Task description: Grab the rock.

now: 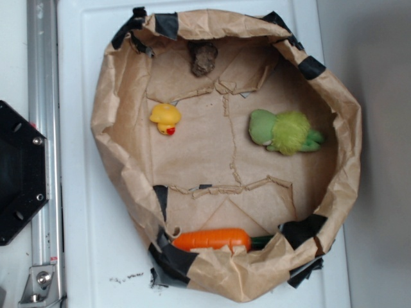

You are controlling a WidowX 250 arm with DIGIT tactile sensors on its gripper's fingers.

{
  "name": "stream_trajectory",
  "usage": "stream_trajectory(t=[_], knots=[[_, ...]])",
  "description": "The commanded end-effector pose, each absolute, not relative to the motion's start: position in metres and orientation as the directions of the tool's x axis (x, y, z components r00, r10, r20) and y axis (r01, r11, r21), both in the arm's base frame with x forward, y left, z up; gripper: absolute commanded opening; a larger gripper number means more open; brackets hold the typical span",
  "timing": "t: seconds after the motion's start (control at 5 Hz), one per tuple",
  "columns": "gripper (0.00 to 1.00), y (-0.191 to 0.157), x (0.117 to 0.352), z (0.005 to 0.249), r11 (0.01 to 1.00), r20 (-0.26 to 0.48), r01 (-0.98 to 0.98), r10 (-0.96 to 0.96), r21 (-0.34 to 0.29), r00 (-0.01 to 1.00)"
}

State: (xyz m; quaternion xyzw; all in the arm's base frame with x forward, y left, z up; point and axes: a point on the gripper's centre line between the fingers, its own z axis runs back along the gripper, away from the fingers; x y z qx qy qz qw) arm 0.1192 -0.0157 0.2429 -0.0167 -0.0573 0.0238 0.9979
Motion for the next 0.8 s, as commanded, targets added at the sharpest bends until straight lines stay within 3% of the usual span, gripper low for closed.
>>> stream_trajectory(t=[0.0,0.2,0.4,0.6], knots=[[1.0,-0.016,0.119,0.243,0.998,0.114,-0.046,0.049,-0.036,0.992],[1.0,-0.003,0.169,0.214,0.988,0.181,0.111,-0.13,0.112,0.975],[1.0,0.003,0.22,0.177,0.947,0.147,0.281,-0.303,0.154,0.942],[1.0,0.011,0.249,0.136,0.857,0.065,0.47,-0.492,0.21,0.868]])
